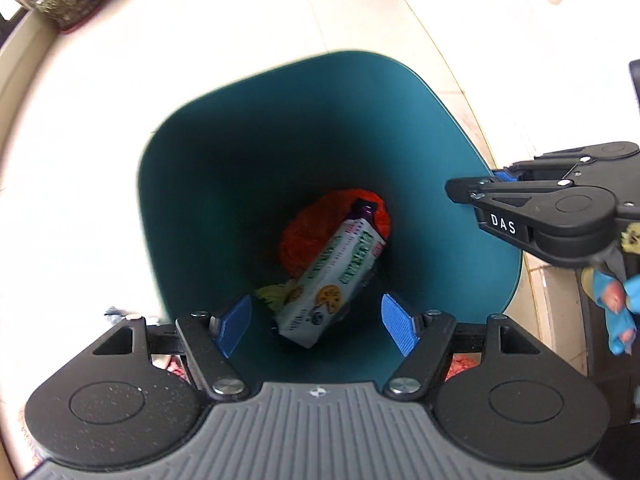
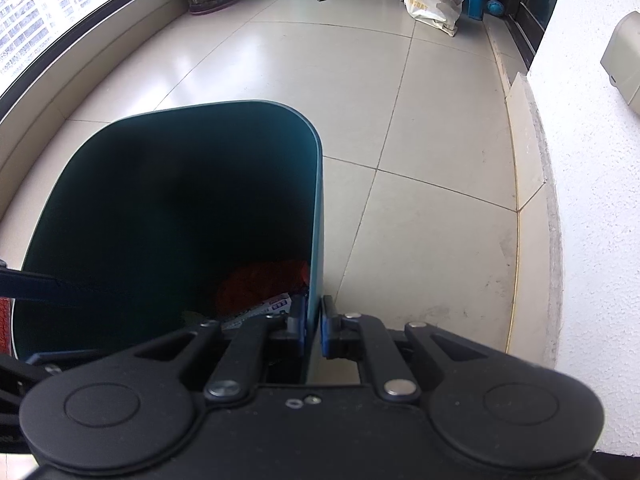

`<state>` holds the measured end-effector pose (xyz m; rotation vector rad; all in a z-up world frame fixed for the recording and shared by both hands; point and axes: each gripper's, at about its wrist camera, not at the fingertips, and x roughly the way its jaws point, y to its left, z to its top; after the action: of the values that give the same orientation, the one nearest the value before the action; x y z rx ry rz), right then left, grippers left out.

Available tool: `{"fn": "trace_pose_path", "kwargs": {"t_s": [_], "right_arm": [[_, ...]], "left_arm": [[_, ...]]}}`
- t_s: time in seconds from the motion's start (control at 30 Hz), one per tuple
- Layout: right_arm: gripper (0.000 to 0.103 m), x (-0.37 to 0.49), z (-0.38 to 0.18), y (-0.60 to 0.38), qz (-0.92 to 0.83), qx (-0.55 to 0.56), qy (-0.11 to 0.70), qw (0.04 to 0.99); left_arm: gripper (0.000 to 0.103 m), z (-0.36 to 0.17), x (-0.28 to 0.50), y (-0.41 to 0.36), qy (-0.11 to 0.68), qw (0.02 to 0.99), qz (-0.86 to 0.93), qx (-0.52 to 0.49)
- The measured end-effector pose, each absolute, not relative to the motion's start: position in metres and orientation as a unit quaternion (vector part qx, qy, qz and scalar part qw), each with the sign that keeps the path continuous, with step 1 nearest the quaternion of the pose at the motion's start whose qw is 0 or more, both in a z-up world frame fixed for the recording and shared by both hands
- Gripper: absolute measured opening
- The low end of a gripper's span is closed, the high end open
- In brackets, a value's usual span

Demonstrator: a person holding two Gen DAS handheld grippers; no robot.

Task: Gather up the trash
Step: 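Carry the biscuit wrapper over the teal bin and open the left gripper, then lower the left gripper to the white plastic bag on the floor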

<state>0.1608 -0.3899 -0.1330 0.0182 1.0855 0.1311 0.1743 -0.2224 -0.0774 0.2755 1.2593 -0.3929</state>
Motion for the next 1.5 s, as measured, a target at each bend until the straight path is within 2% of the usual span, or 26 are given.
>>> {"fn": "trace_pose_path", "kwargs": {"t_s": [0.3,0.63,1.03,1.3,1.5], "right_arm": [[0.005,0.160,-0.133,-0.387,0.059,0.002,0.515,0.855],[0.004,0.156,-0.127,-0.385,0.054,-0.005,0.510,0.858],[0.003,0.149,-0.118,-0.388,0.057,-0.001,0.498,0.865],[0.003,0.147,-0.117,-0.381,0.058,-0.023,0.496,0.866],[0.004,0.148,-0.117,-0.377,0.058,-0.032,0.498,0.864]], "left_arm": [[0.071,-0.042,0.159,-0.170,0.556,0.812,-0.144,0.101],[0.071,-0.050,0.148,-0.097,0.548,0.829,-0.092,0.063],[0.071,-0.146,0.152,0.037,0.582,0.812,0.048,0.003],[0.071,-0.228,0.177,0.079,0.613,0.785,0.065,-0.067],[0.071,-0.291,0.197,0.089,0.647,0.755,0.077,-0.070]]}}
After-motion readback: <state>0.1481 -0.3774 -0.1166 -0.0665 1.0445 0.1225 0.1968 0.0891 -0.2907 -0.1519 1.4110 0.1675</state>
